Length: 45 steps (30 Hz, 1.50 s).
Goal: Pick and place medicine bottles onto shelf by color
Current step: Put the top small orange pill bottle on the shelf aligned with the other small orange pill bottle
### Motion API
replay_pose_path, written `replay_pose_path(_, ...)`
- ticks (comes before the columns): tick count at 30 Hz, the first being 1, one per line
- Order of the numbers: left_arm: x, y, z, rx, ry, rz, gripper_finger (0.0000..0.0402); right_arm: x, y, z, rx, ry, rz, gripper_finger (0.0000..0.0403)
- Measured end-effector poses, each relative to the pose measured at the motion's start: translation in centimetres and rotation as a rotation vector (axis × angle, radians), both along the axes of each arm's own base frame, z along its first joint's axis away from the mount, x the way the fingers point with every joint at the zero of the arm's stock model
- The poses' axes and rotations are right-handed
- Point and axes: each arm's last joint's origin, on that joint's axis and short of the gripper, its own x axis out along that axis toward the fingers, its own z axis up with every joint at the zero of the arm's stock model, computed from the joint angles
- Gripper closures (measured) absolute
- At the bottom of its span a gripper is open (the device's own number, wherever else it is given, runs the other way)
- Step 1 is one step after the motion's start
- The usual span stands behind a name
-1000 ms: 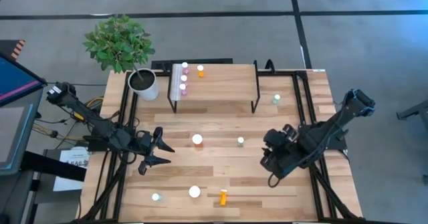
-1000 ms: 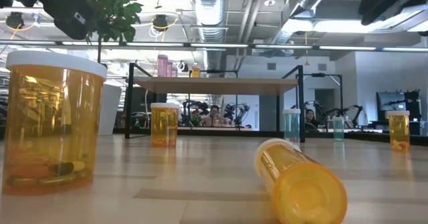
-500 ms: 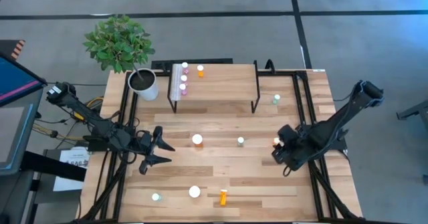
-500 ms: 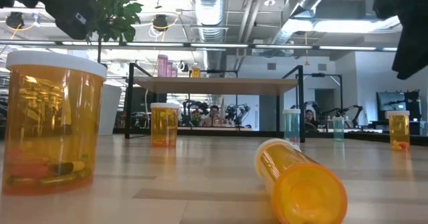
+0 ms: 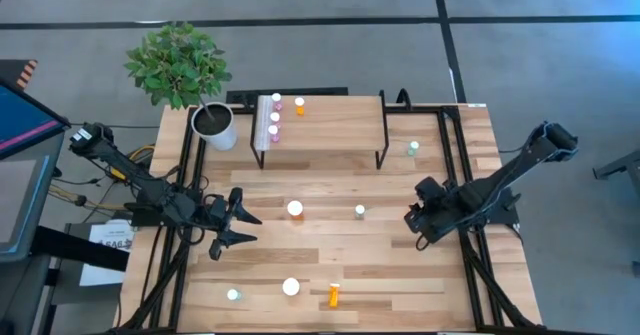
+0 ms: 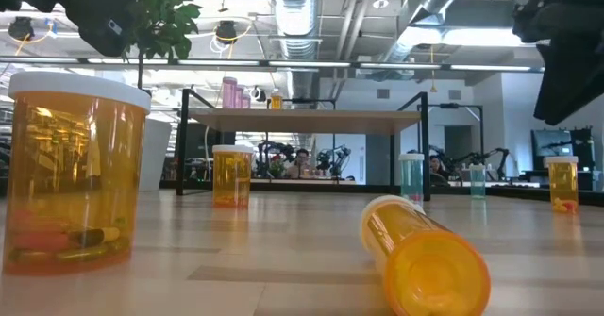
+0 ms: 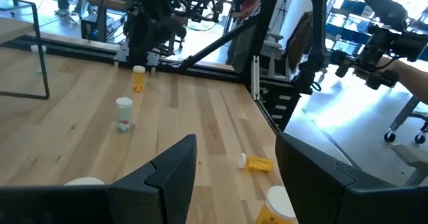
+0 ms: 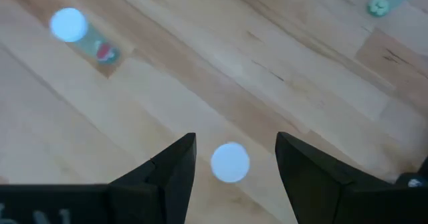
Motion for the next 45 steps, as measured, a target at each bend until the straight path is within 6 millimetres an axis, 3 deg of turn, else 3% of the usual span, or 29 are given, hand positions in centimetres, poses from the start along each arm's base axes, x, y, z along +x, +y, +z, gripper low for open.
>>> replay_pose_path(7, 0.0, 0.0, 0.0, -0.001, 0.000, 0.001, 0.0210, 0.6, -0.7, -0.4, 0.030, 0.081, 0.008, 0.0177)
replay_pose_path(17, 0.0, 0.0, -0.1, 0.007, 0.003, 0.000, 0.0210, 0.7, -1.4, 0.5, 0.055, 0.008, 0.059, 0.0177)
replay_pose_path(26, 0.0, 0.0, -0.1, 0.011, 0.008, 0.000, 0.0210, -0.8, -1.9, -2.5, 0.109, -0.015, 0.026, 0.0177)
replay_pose_path(45, 0.0, 0.0, -0.1, 0.011, 0.007, 0.008, 0.0210, -0.9, -1.5, -3.0, 0.100, -0.017, 0.037, 0.0177)
